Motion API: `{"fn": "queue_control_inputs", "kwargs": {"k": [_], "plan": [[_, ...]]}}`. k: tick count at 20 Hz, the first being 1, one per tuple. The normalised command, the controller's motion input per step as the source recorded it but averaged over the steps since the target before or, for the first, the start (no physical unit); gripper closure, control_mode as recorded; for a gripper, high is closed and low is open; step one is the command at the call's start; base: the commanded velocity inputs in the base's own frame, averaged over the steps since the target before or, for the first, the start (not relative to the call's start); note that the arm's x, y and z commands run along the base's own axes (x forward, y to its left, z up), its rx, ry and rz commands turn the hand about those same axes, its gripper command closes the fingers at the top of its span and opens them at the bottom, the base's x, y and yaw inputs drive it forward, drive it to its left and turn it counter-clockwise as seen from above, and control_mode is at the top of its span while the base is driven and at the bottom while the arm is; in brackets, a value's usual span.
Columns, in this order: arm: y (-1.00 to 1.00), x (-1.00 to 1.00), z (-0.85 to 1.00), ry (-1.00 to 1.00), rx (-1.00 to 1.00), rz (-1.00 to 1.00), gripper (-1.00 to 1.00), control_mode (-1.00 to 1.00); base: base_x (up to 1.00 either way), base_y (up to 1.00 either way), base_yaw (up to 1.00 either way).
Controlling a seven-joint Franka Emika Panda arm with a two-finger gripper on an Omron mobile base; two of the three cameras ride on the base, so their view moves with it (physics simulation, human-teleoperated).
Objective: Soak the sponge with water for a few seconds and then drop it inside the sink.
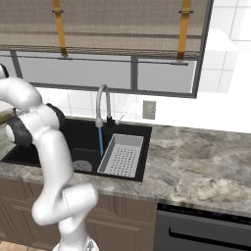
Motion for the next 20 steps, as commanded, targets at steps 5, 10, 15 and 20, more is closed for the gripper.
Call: {"fn": "queue_control_inputs", "kwargs": {"k": [5,10,15,20], "plan": [[-0.73,-0.67,0.0,-0.08,0.03,0.01,1.0,-1.0,0.0,0.0,0.0],[-0.65,-0.45,0.0,-0.13,0.1,0.01,1.0,-1.0,0.0,0.0,0.0],[-0.56,-0.25,0.26,-0.18,0.23,0.0,1.0,-1.0,0.0,0.0,0.0],[-0.43,-0.13,0.25,-0.21,0.19,0.0,1.0,-1.0,0.0,0.0,0.0]]}}
